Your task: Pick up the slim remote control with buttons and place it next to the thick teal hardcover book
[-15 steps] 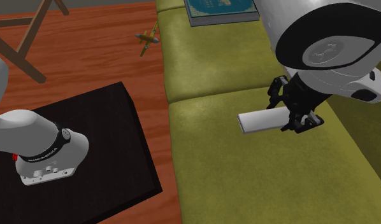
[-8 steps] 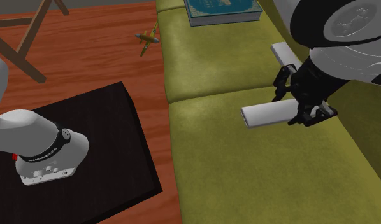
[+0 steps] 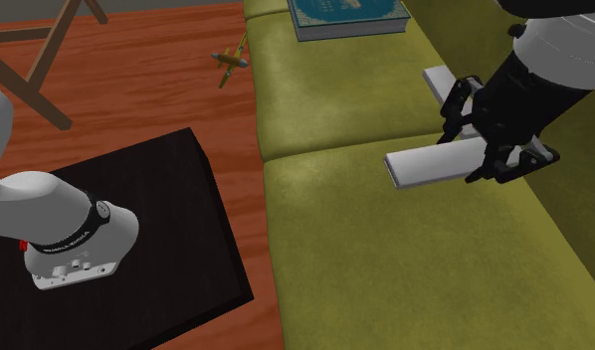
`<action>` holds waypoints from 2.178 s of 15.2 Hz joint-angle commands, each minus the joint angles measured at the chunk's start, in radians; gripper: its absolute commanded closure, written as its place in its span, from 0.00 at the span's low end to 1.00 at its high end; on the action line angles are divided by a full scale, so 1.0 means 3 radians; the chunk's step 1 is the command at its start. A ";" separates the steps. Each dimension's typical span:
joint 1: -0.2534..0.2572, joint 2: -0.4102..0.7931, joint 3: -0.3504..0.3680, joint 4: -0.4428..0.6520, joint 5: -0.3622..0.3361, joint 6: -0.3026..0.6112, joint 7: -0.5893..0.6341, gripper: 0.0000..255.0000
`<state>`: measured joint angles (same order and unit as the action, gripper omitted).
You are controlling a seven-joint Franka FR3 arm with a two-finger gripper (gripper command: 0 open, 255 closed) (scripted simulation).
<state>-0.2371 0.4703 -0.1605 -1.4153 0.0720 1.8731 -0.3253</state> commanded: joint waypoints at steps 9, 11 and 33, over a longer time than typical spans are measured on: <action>0.0363 -0.0451 0.0109 -0.0554 -0.0102 0.0112 0.0466 1.00; 0.0462 -0.0546 0.0150 -0.0688 -0.0126 0.0153 0.0607 1.00; 0.1468 -0.0779 0.0738 -0.1007 -0.0288 0.0243 0.2235 1.00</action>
<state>0.1892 0.2364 0.0525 -1.7188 -0.0120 1.9467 0.3203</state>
